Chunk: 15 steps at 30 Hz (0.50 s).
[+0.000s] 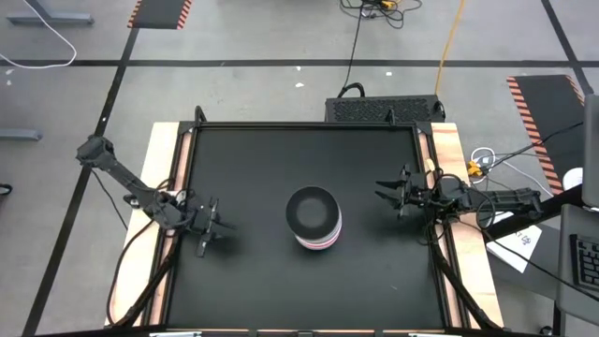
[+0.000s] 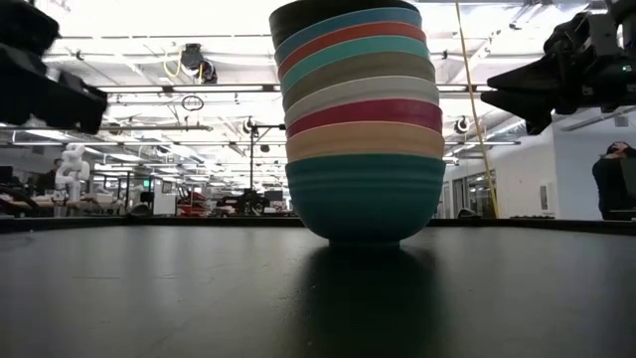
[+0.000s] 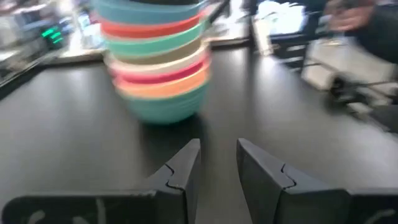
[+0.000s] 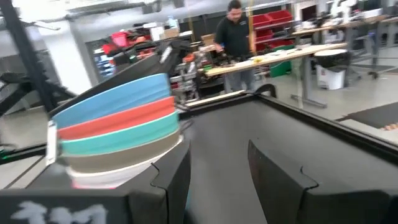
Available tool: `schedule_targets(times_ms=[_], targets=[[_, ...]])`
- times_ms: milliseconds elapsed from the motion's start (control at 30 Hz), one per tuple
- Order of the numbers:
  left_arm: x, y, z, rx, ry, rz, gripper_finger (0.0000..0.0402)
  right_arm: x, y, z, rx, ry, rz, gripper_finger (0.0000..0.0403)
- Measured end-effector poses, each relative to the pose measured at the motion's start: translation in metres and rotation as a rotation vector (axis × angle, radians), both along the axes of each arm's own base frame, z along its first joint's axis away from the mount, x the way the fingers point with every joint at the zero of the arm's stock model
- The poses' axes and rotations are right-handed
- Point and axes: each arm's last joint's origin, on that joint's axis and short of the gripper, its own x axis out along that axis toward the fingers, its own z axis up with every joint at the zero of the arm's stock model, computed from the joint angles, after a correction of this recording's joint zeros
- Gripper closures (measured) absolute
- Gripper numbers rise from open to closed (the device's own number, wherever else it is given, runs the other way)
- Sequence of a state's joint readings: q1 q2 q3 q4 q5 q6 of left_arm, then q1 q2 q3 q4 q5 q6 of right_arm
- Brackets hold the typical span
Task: Nest bowls inside each other
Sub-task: Return to Home Position
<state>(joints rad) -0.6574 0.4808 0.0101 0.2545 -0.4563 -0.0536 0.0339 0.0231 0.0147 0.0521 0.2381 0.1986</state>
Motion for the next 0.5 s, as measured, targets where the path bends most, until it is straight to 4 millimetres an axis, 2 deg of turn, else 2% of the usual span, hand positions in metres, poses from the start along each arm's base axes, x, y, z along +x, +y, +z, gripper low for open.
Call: schedule_targets(times_ms=[200,300,400,500], targets=[[0.008,0.016,0.002,-0.01,0.018,0.186,0.0293,0.0,-0.005,0.0,-0.001,0.003,-0.072,0.0252],[0.014,0.023,0.012,0.07,0.038,0.127,0.0293,0.001,-0.008,-0.002,-0.009,0.022,-0.071,0.0252],[0.019,0.032,0.022,0.152,0.093,0.073,0.0293,0.003,-0.008,-0.006,-0.027,0.072,0.017,0.0252],[0.022,0.042,0.03,0.175,0.108,0.052,0.0293,0.004,-0.01,-0.009,-0.025,0.111,0.039,0.0252]])
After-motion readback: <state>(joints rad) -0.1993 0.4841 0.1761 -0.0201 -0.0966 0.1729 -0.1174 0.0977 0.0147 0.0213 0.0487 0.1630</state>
